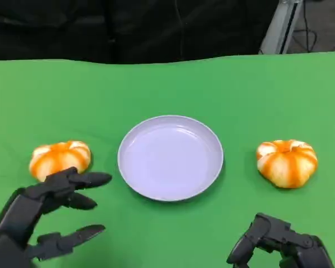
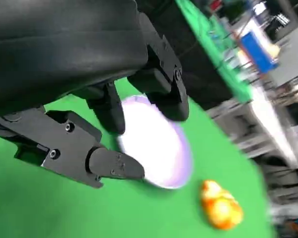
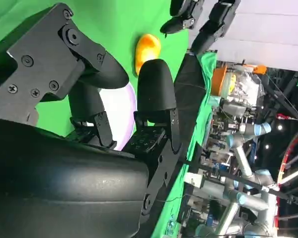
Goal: Grasp the bread from the table and place it into the plate.
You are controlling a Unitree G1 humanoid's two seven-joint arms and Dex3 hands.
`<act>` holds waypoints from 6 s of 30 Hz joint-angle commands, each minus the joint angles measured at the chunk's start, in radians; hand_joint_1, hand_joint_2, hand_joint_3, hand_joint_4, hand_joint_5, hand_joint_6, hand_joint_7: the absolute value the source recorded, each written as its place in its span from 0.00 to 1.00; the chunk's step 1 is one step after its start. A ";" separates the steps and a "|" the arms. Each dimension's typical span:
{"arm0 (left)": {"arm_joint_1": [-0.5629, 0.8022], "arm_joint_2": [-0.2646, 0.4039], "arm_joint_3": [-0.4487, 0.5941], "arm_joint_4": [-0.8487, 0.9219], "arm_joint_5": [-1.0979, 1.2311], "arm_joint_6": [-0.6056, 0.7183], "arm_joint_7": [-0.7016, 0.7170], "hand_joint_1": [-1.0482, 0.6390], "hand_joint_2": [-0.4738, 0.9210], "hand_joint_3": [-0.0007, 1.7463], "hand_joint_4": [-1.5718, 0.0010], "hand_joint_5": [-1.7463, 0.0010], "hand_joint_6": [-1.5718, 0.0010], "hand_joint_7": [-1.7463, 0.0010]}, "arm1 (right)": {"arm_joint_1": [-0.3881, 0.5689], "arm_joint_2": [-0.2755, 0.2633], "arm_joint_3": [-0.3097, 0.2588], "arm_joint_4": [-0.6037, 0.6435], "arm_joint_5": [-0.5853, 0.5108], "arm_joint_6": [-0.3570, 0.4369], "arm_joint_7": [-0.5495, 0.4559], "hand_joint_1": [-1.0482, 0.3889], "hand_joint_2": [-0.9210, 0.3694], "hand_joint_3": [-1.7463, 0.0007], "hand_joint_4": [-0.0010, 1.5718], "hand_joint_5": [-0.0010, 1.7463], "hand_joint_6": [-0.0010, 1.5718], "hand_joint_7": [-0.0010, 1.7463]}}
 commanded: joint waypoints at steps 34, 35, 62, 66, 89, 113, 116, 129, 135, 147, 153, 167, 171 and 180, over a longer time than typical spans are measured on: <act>-0.658 0.145 -0.389 0.713 0.787 0.300 0.213 0.28 1.00 0.01 0.94 0.87 0.85 1.00 | 0.035 -0.012 0.002 -0.038 0.005 0.017 -0.006 0.67 0.47 0.24 0.48 0.90 0.51 0.74; -0.659 0.146 -0.392 0.716 0.783 0.301 0.215 0.28 1.00 0.01 0.94 0.87 0.85 1.00 | 0.035 -0.012 0.002 -0.038 0.005 0.017 -0.006 0.67 0.47 0.24 0.48 0.90 0.51 0.74; -0.881 0.046 -0.483 1.250 0.704 0.238 0.232 0.33 1.00 0.00 0.82 0.93 0.78 1.00 | 0.042 -0.003 0.012 -0.040 -0.017 0.006 -0.014 0.68 0.48 0.23 0.48 0.90 0.52 0.74; -0.909 0.044 -0.498 1.340 0.671 0.158 0.295 0.33 1.00 0.00 0.81 0.94 0.78 1.00 | 0.041 -0.001 0.011 -0.042 -0.017 0.010 -0.014 0.68 0.48 0.23 0.48 0.89 0.52 0.74; -0.924 0.056 -0.550 1.445 0.591 0.056 0.379 0.46 1.00 0.05 0.60 0.22 0.40 0.80 | 0.036 -0.001 0.005 -0.044 -0.021 0.014 -0.016 0.67 0.49 0.22 0.48 0.90 0.52 0.74; -0.755 0.140 -0.435 1.058 0.571 -0.174 0.725 0.55 0.65 0.64 0.43 0.00 0.58 0.00 | 0.024 0.002 0.011 -0.029 -0.025 0.010 -0.023 0.69 0.50 0.21 0.49 0.90 0.52 0.74; -0.755 0.140 -0.435 1.058 0.571 -0.173 0.725 0.55 0.65 0.64 0.43 0.00 0.58 0.00 | 0.024 0.002 0.011 -0.029 -0.025 0.010 -0.023 0.69 0.50 0.21 0.49 0.90 0.52 0.74; -0.755 0.140 -0.435 1.057 0.572 -0.173 0.724 0.55 0.65 0.65 0.43 0.00 0.58 0.00 | 0.024 0.001 0.011 -0.029 -0.025 0.010 -0.023 0.69 0.50 0.21 0.49 0.90 0.52 0.74; -0.755 0.140 -0.435 1.057 0.572 -0.173 0.724 0.55 0.64 0.65 0.43 0.00 0.58 0.00 | 0.024 0.001 0.011 -0.029 -0.025 0.010 -0.023 0.69 0.50 0.21 0.49 0.90 0.52 0.74; -0.766 0.118 -0.424 0.877 0.562 -0.208 0.713 0.55 0.59 0.73 0.41 0.00 0.55 0.00 | 0.010 0.008 0.012 -0.013 -0.025 0.012 -0.026 0.69 0.50 0.21 0.49 0.90 0.52 0.74; -0.746 0.107 -0.406 0.747 0.561 -0.197 0.681 0.55 0.54 0.80 0.40 0.00 0.52 0.00 | 0.001 0.010 0.013 -0.001 -0.024 0.010 -0.030 0.69 0.51 0.20 0.49 0.91 0.52 0.74; -0.738 0.102 -0.395 0.734 0.567 -0.191 0.668 0.55 0.53 0.81 0.40 0.00 0.52 0.00 | 0.001 0.010 0.013 -0.001 -0.024 0.009 -0.031 0.69 0.51 0.20 0.48 0.91 0.52 0.74; -0.760 0.049 -0.439 0.721 0.575 -0.209 0.650 0.54 0.54 0.82 0.40 0.00 0.53 0.00 | 0.013 0.007 0.015 -0.014 -0.027 0.009 -0.031 0.68 0.50 0.21 0.48 0.90 0.52 0.74; -0.767 -0.006 -0.459 0.712 0.593 -0.213 0.634 0.53 0.55 0.84 0.39 0.00 0.53 0.00 | 0.019 0.006 0.015 -0.021 -0.032 0.010 -0.032 0.68 0.50 0.21 0.48 0.91 0.52 0.74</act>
